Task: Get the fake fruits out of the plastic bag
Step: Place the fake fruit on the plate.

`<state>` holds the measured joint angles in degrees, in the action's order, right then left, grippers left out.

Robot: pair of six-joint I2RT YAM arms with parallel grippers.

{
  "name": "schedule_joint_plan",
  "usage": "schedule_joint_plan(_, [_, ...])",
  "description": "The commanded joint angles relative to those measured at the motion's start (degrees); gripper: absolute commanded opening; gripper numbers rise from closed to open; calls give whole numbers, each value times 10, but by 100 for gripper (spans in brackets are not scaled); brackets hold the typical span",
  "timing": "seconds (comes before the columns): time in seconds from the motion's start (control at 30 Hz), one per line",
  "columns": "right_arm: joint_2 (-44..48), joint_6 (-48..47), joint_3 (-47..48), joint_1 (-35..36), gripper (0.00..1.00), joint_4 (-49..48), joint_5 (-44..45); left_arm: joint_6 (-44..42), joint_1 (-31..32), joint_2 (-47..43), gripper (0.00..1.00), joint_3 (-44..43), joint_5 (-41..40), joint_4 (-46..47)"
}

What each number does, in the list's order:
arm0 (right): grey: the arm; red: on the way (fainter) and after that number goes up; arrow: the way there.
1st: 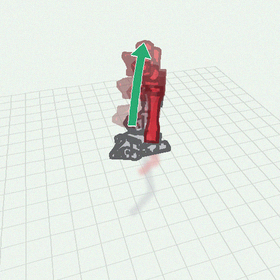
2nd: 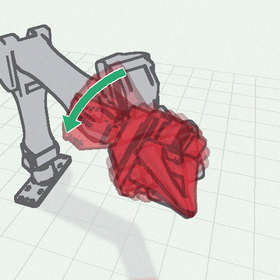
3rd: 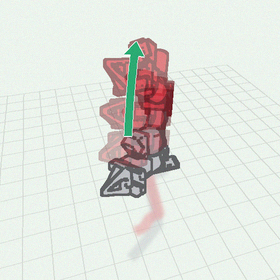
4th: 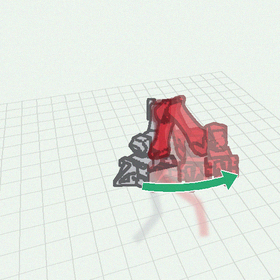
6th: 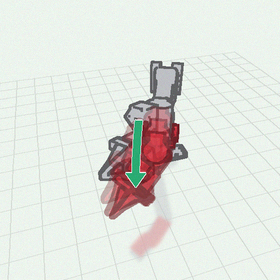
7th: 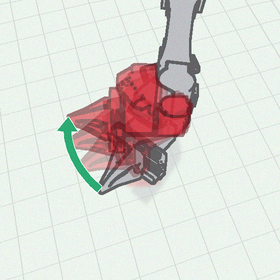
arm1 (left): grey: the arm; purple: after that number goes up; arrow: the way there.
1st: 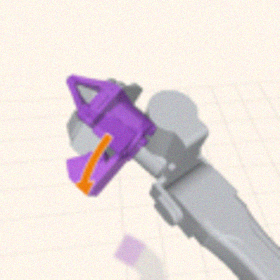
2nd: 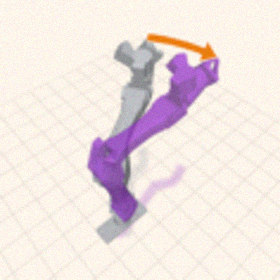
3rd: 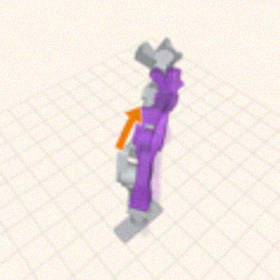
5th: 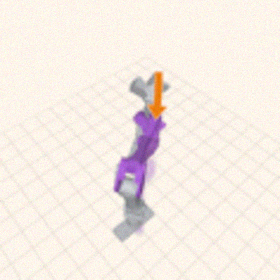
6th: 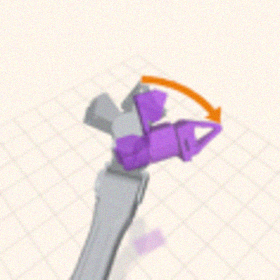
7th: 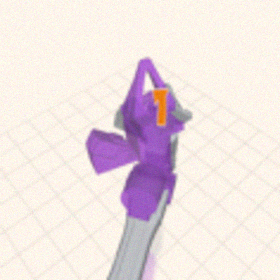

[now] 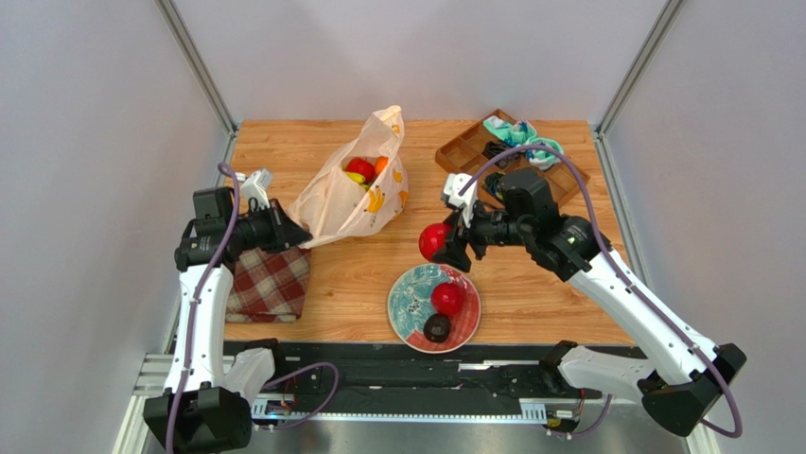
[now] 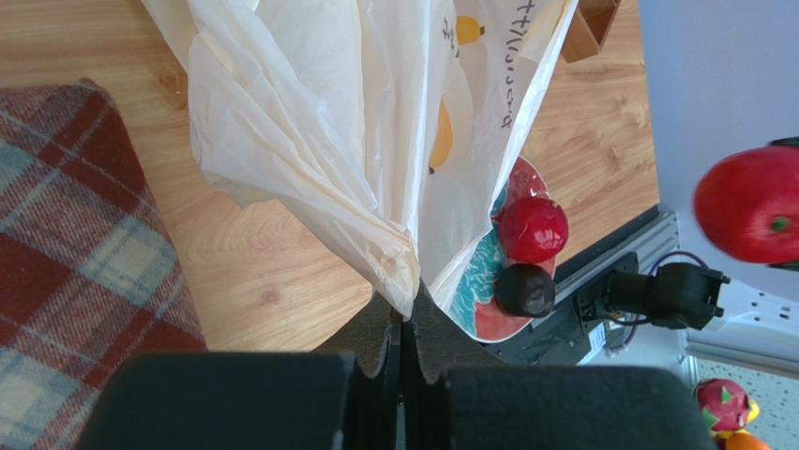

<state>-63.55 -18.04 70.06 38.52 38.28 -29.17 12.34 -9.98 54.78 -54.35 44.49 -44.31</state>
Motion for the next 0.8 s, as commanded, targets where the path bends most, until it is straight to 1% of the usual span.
schedule_joint_plan(0.0, [-34,-84,-31,12,35,55,-12,22,-4,-23,0,13,2,31])
schedule_joint_plan(0.07, [-58,-104,-26,32,35,51,-8,31,-4,-32,0,22,3,34])
schedule_joint_plan(0.17, [-83,-137,-27,81,36,41,16,41,-5,-49,0,38,2,41])
schedule_joint_plan(0.2, [-102,-162,-29,102,36,41,17,44,-6,-55,0,41,2,42])
schedule_joint_plan(0.27, [-119,-175,-33,119,38,39,17,53,-8,-74,0,51,3,42])
schedule_joint_plan(0.37, [-151,-195,-48,146,39,38,-8,59,-12,-92,0,61,3,41])
schedule_joint_plan(0.43, [-170,-228,-68,180,40,37,0,62,-12,-97,0,65,3,41])
schedule_joint_plan(0.5, [-178,-237,-79,202,41,32,0,65,-12,-106,0,69,4,42])
schedule_joint_plan(0.53, [-190,-223,-84,204,43,22,-1,66,-12,-111,0,71,7,42])
schedule_joint_plan(0.63, [-204,-199,-93,205,45,0,3,70,-12,-121,0,75,9,43])
schedule_joint_plan(0.77, [-217,-198,-89,208,47,-10,6,73,-15,-124,0,76,13,47])
